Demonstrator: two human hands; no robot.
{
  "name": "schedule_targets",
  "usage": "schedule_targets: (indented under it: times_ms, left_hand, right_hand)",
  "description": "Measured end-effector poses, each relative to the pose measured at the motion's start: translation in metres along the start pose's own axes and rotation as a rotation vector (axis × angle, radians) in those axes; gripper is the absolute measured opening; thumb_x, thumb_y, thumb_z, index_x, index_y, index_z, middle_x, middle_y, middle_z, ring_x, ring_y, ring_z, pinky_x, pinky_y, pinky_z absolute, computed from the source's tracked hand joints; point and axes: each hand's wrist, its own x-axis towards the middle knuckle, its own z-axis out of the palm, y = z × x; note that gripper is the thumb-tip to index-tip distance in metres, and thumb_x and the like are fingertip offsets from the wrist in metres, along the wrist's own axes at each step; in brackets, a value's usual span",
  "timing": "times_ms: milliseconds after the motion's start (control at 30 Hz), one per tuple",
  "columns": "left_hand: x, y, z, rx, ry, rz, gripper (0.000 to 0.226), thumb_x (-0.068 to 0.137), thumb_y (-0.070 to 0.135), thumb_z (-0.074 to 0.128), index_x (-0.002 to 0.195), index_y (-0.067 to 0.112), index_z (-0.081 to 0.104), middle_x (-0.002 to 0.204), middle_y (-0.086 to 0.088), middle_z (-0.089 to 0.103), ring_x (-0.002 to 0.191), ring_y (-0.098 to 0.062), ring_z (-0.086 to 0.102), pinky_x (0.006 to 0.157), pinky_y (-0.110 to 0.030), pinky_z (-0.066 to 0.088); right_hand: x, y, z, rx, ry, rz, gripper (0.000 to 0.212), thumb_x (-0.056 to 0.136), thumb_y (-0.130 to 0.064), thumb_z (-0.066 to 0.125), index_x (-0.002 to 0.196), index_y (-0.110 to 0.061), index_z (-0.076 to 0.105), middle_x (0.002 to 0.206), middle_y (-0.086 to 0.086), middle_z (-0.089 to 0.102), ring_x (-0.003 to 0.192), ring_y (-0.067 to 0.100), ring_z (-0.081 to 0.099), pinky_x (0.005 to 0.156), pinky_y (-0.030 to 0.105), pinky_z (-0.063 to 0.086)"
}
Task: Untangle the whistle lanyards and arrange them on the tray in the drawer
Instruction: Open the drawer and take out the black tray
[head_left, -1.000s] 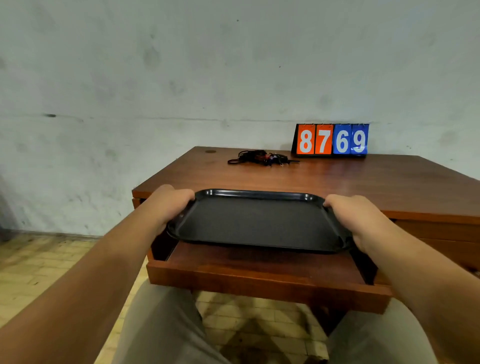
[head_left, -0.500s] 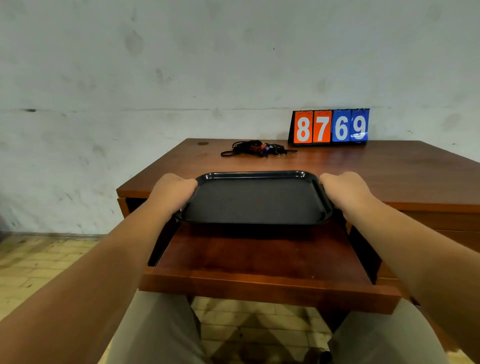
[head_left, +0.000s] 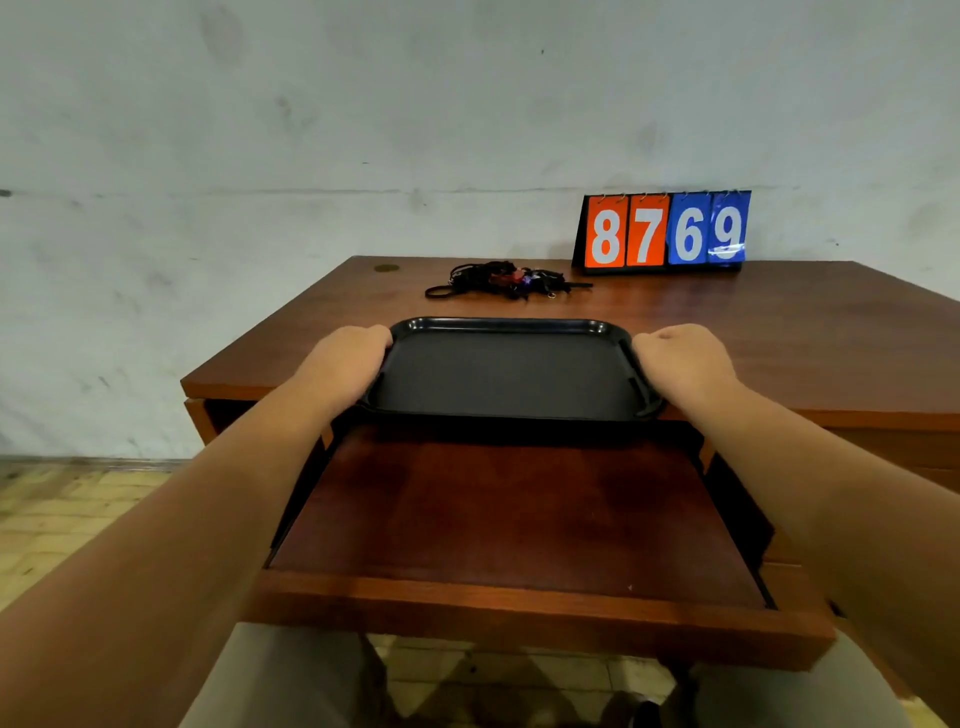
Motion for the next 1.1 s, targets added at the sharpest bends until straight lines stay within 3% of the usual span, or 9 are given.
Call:
schedule_targets:
  times_ms: [233, 333, 400, 500, 667, 767, 867, 967, 1100]
  left_hand:
    - [0.028, -0.002, 0.018, 0.134, -0.052, 0.059, 0.025, 0.109, 0.013, 0.036, 0.097, 0.012, 0.058, 0.104, -0.011, 0.062, 0.098, -0.032, 0.059, 0.080, -0.042, 0.042]
    - [0.043, -0.008, 0.024, 0.116, -0.071, 0.031, 0.033, 0.107, 0.024, 0.029, 0.095, 0.016, 0.059, 0.105, -0.007, 0.065, 0.101, -0.034, 0.059, 0.086, -0.046, 0.047]
    - [0.046, -0.008, 0.025, 0.096, -0.067, 0.016, 0.038, 0.107, 0.031, 0.026, 0.097, 0.014, 0.058, 0.109, -0.005, 0.064, 0.105, -0.033, 0.056, 0.092, -0.049, 0.046]
    - [0.048, -0.008, 0.031, -0.055, -0.021, -0.060, 0.047, 0.102, 0.045, 0.027, 0.102, 0.014, 0.063, 0.113, -0.007, 0.063, 0.102, -0.033, 0.057, 0.083, -0.046, 0.042]
    - [0.045, -0.007, 0.043, 0.016, 0.034, -0.045, 0.046, 0.114, 0.038, 0.024, 0.109, 0.011, 0.061, 0.108, -0.010, 0.054, 0.101, -0.031, 0.049, 0.090, -0.044, 0.036]
    - [0.039, -0.003, 0.040, 0.005, 0.031, -0.052, 0.050, 0.115, 0.044, 0.021, 0.110, 0.015, 0.062, 0.120, -0.014, 0.061, 0.111, -0.033, 0.053, 0.096, -0.045, 0.037]
    - [0.028, 0.001, 0.032, -0.002, 0.019, -0.048, 0.061, 0.116, 0.051, 0.018, 0.127, 0.015, 0.066, 0.145, -0.017, 0.060, 0.137, -0.036, 0.052, 0.110, -0.047, 0.036]
    - [0.012, 0.003, 0.024, -0.022, 0.015, -0.032, 0.066, 0.115, 0.056, 0.019, 0.154, 0.015, 0.054, 0.165, -0.014, 0.047, 0.152, -0.034, 0.040, 0.124, -0.049, 0.028]
    - [-0.017, -0.011, 0.020, -0.089, 0.040, -0.030, 0.074, 0.113, 0.059, 0.028, 0.173, 0.019, 0.014, 0.181, 0.001, 0.009, 0.167, -0.023, 0.009, 0.133, -0.045, 0.010]
  right_hand:
    - [0.026, 0.007, 0.016, -0.034, -0.032, -0.080, 0.030, 0.091, -0.028, 0.052, 0.064, -0.016, 0.060, 0.063, 0.001, 0.061, 0.064, 0.019, 0.054, 0.064, 0.035, 0.046]
    - [0.034, 0.011, 0.024, -0.046, -0.038, -0.104, 0.030, 0.096, -0.034, 0.053, 0.084, -0.025, 0.079, 0.079, -0.007, 0.076, 0.080, 0.013, 0.068, 0.079, 0.035, 0.056]
    - [0.037, 0.013, 0.028, -0.052, -0.014, -0.120, 0.031, 0.096, -0.041, 0.052, 0.089, -0.029, 0.080, 0.085, -0.012, 0.076, 0.084, 0.010, 0.066, 0.082, 0.036, 0.055]
    - [0.047, 0.017, 0.034, -0.048, 0.017, -0.127, 0.041, 0.094, -0.046, 0.050, 0.080, -0.013, 0.069, 0.067, -0.006, 0.064, 0.070, 0.018, 0.058, 0.072, 0.038, 0.050]
    - [0.049, 0.017, 0.034, -0.050, -0.017, -0.091, 0.050, 0.096, -0.057, 0.048, 0.071, -0.017, 0.063, 0.069, 0.000, 0.064, 0.076, 0.025, 0.061, 0.074, 0.039, 0.048]
    - [0.046, 0.017, 0.031, -0.065, -0.053, -0.094, 0.045, 0.101, -0.063, 0.046, 0.106, -0.035, 0.081, 0.100, -0.012, 0.074, 0.098, 0.018, 0.063, 0.086, 0.037, 0.045]
    - [0.036, 0.014, 0.026, -0.034, -0.083, -0.104, 0.052, 0.103, -0.065, 0.045, 0.134, -0.035, 0.074, 0.129, -0.010, 0.071, 0.114, 0.014, 0.058, 0.095, 0.037, 0.043]
    - [0.023, 0.013, 0.020, -0.028, -0.079, -0.136, 0.053, 0.104, -0.062, 0.048, 0.143, -0.032, 0.068, 0.144, -0.009, 0.067, 0.130, 0.017, 0.058, 0.101, 0.036, 0.044]
    - [-0.001, 0.016, 0.005, -0.004, -0.011, -0.170, 0.047, 0.105, -0.045, 0.058, 0.147, -0.022, 0.063, 0.149, -0.002, 0.058, 0.133, 0.018, 0.055, 0.102, 0.031, 0.040]
